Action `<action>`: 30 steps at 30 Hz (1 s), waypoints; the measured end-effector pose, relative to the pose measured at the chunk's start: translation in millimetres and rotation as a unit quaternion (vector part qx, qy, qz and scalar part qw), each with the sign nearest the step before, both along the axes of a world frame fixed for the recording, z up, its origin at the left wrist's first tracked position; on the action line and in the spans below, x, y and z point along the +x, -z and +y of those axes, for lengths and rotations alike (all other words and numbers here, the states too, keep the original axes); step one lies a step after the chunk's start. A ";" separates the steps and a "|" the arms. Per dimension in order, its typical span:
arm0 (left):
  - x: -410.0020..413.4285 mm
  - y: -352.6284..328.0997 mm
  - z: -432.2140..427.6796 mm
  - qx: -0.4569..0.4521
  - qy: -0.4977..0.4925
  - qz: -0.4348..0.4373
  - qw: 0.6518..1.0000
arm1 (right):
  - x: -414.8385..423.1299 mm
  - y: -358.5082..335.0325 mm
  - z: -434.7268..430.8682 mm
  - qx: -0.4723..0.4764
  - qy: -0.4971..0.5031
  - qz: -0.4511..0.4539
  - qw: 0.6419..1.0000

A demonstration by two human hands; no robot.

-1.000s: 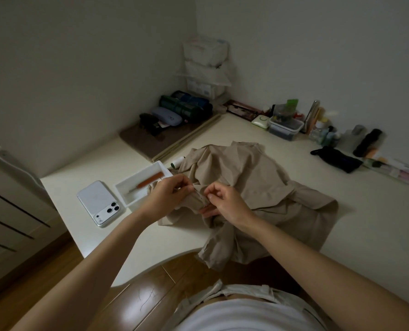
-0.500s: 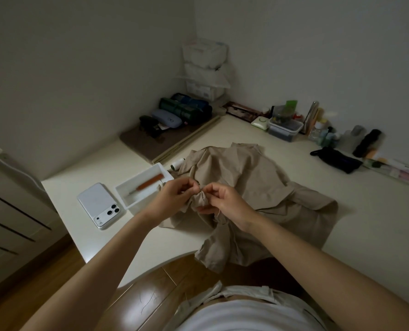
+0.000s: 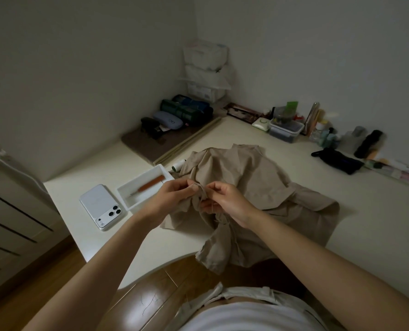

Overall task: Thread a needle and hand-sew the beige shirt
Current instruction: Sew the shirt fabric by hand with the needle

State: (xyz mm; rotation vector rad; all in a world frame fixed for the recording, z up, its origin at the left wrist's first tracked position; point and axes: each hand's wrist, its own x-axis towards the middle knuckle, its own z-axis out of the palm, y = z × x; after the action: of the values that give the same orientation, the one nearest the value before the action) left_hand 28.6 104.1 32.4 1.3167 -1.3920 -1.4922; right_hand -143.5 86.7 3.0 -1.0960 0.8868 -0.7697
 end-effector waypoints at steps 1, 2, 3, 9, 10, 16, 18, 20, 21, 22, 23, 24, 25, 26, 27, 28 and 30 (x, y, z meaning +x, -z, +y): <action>-0.5 -0.2 0.0 0.004 -0.008 0.009 1.000 | -0.8 0.6 -0.9 0.000 0.010 0.007 1.000; -0.3 0.1 -0.2 0.008 -0.012 0.015 1.000 | -1.6 1.0 -1.9 -0.003 0.021 0.013 1.000; -0.1 0.1 -0.1 0.012 -0.015 0.021 1.000 | -2.1 1.0 -2.6 -0.009 0.031 0.020 0.999; -4.5 2.2 -2.0 0.004 -0.032 -0.003 0.999 | 4.6 -3.9 -1.6 -0.025 0.041 0.055 0.997; -5.8 3.0 -2.2 0.004 -0.036 -0.004 0.999 | 5.8 -4.6 -1.5 -0.027 0.043 0.060 0.997; -6.5 3.0 -3.1 0.004 -0.065 0.004 0.998 | 3.0 -4.4 -1.2 -0.118 0.079 0.164 0.976; -5.5 3.7 -3.3 0.004 -0.079 -0.007 0.997 | 1.7 -3.9 -0.7 -0.218 0.105 0.247 0.938; -5.4 3.5 -3.1 -0.001 -0.080 -0.021 0.997 | 2.7 -5.7 1.1 -0.298 0.103 0.264 0.911; -6.2 2.6 -2.6 -0.003 -0.079 -0.029 0.996 | 4.0 -7.9 2.3 -0.330 0.097 0.264 0.901; -7.5 1.8 -2.3 -0.007 -0.077 -0.034 0.996 | 5.7 -9.8 3.2 -0.359 0.091 0.264 0.891; -9.0 1.2 -2.0 -0.011 -0.075 -0.035 0.996 | 8.0 -11.2 3.7 -0.385 0.090 0.259 0.881; -10.7 0.0 -1.1 -0.016 -0.073 -0.037 0.997 | 10.5 -11.9 3.6 -0.403 0.096 0.251 0.875; -12.3 -0.8 -0.2 -0.019 -0.069 -0.044 0.996 | 12.5 -13.3 3.3 -0.409 0.105 0.238 0.874; -13.3 -1.3 0.6 -0.022 -0.066 -0.050 0.996 | 13.9 -15.1 3.0 -0.405 0.113 0.224 0.879; -13.4 -0.4 0.4 -0.024 -0.064 -0.055 0.996 | 14.4 -17.0 2.7 -0.393 0.116 0.209 0.888; -13.2 0.3 0.1 -0.024 -0.063 -0.060 0.996 | 14.6 -19.0 3.2 -0.377 0.114 0.193 0.899; -11.5 1.1 -1.3 -0.025 -0.064 -0.070 0.995 | 14.8 -23.1 5.3 -0.342 0.107 0.152 0.921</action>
State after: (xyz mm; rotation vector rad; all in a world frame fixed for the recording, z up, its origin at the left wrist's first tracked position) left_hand 17.1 102.8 31.3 1.4734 -1.3950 -1.2945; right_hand -128.7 92.0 26.0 -1.7919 1.0400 -1.1598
